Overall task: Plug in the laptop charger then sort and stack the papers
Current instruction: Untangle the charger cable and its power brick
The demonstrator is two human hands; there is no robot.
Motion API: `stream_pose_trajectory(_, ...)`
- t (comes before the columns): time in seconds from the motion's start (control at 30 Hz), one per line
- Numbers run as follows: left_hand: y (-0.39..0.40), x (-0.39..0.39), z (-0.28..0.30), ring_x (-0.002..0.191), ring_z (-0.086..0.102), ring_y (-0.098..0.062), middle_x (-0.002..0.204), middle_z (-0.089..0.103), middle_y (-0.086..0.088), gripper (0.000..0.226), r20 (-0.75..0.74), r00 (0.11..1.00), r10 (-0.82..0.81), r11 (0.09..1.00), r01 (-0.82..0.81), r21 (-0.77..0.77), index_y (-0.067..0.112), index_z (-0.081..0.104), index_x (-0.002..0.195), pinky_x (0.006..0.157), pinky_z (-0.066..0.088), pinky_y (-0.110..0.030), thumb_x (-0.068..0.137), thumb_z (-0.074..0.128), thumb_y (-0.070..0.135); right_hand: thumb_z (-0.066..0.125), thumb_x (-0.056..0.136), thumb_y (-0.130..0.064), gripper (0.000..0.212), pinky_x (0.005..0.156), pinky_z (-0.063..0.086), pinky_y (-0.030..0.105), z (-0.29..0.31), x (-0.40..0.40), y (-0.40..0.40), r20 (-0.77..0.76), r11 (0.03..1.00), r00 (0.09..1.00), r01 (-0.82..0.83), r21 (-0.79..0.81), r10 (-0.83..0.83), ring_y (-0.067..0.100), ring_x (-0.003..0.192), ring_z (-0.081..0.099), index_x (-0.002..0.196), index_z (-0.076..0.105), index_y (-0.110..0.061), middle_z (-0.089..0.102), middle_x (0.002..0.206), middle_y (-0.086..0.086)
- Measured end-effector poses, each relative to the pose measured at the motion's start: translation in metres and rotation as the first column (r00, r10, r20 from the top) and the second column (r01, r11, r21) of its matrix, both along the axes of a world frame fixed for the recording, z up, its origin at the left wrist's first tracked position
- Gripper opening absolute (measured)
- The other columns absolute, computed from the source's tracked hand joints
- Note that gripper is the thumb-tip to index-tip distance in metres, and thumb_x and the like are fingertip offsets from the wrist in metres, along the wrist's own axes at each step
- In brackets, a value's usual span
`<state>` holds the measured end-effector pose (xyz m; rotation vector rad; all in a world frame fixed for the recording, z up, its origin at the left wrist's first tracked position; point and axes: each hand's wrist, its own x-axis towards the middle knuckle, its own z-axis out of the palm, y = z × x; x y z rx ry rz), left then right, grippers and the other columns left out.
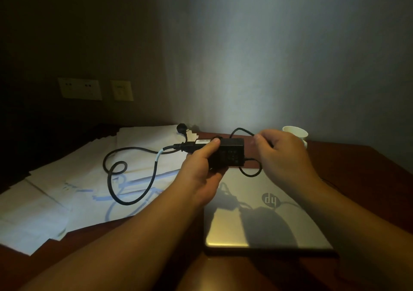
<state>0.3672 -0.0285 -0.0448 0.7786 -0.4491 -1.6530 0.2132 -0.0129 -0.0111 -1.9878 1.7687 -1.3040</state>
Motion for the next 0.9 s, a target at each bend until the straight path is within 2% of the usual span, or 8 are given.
stream_pose_trajectory(0.1,-0.001,0.004,0.0,0.102,0.067,-0.029,0.103,0.075,-0.014,0.043,0.079,0.997,0.004,1.0,-0.004,-0.003,0.011,0.058,0.129,0.085,0.055,-0.038,0.089,0.071,0.023,0.046,0.1,-0.019,0.027,0.068,0.056,0.042,-0.001,-0.014,-0.013,-0.019,0.997,0.998,0.055,0.045,-0.054,0.021,0.074,0.058,0.087,0.069,-0.013,0.065,0.08,0.001)
stream_pose_trajectory(0.2,-0.006,0.007,-0.001,0.105,0.063,-0.027,0.109,0.073,-0.01,0.057,0.152,0.988,0.015,1.0,-0.016,0.004,0.017,0.054,0.133,0.089,0.043,-0.041,0.083,0.075,0.036,0.044,0.098,-0.008,0.037,0.087,0.053,0.035,-0.009,-0.022,-0.021,-0.06,0.983,0.996,0.074,0.17,-0.065,0.019,0.099,0.06,0.126,0.065,-0.021,0.066,0.116,-0.003)
stream_pose_trajectory(0.3,-0.009,0.008,0.0,0.103,0.065,-0.022,0.104,0.075,-0.004,0.059,0.181,0.983,0.042,0.999,-0.042,-0.004,0.019,0.056,0.131,0.087,0.039,-0.04,0.08,0.075,0.042,0.048,0.096,-0.001,0.05,0.1,0.046,0.034,-0.022,-0.024,-0.023,-0.202,0.978,0.979,0.051,0.203,-0.009,0.024,0.121,0.056,0.138,0.055,-0.027,0.06,0.135,0.0)
stream_pose_trajectory(0.53,-0.007,0.004,0.004,0.089,0.074,-0.02,0.109,0.075,-0.01,0.065,0.099,0.992,0.078,0.997,-0.076,-0.027,0.014,0.057,0.132,0.061,0.056,-0.026,0.073,0.076,0.033,0.06,0.095,-0.015,0.038,0.094,0.049,0.03,-0.042,-0.011,-0.019,-0.557,0.975,0.83,0.113,0.189,0.012,0.018,0.105,0.056,0.131,0.054,-0.023,0.062,0.121,-0.001)
stream_pose_trajectory(0.63,-0.006,0.004,0.007,0.096,0.07,-0.025,0.106,0.075,-0.013,0.052,0.003,0.996,0.094,0.996,-0.094,0.008,0.011,0.059,0.129,0.06,0.056,-0.027,0.082,0.073,0.029,0.048,0.1,-0.041,0.051,0.119,0.024,0.044,-0.049,-0.01,-0.015,-0.708,0.969,0.702,0.117,0.217,0.074,0.023,0.139,0.036,0.147,0.038,-0.024,0.042,0.15,-0.001)
stream_pose_trajectory(0.73,-0.007,0.003,0.008,0.1,0.068,-0.026,0.108,0.074,-0.013,0.05,-0.017,0.996,0.089,0.996,-0.089,0.018,0.012,0.057,0.13,0.067,0.054,-0.029,0.086,0.073,0.028,0.045,0.098,-0.052,0.069,0.119,-0.002,0.052,-0.052,-0.003,-0.009,-0.817,0.965,0.562,0.116,0.234,0.131,0.026,0.152,0.006,0.155,0.021,-0.023,0.019,0.163,0.001)
stream_pose_trajectory(0.8,-0.005,0.0,0.009,0.099,0.068,-0.027,0.11,0.074,-0.013,0.058,-0.023,0.996,0.082,0.997,-0.082,0.013,0.013,0.056,0.133,0.059,0.056,-0.03,0.08,0.075,0.027,0.052,0.095,-0.049,0.07,0.121,0.003,0.051,-0.051,0.008,-0.002,-0.805,0.978,0.568,-0.004,0.207,0.172,0.024,0.15,0.013,0.154,0.023,-0.025,0.027,0.16,-0.001)
stream_pose_trajectory(0.9,-0.003,-0.004,0.009,0.098,0.071,-0.03,0.11,0.074,-0.015,0.073,-0.045,0.995,0.09,0.996,-0.091,-0.005,0.011,0.054,0.135,0.061,0.061,-0.032,0.067,0.078,0.025,0.056,0.096,-0.038,0.044,0.116,0.028,0.038,-0.047,0.024,0.009,-0.585,0.958,0.765,-0.156,0.239,0.27,0.018,0.129,0.045,0.136,0.042,-0.028,0.052,0.136,-0.004)
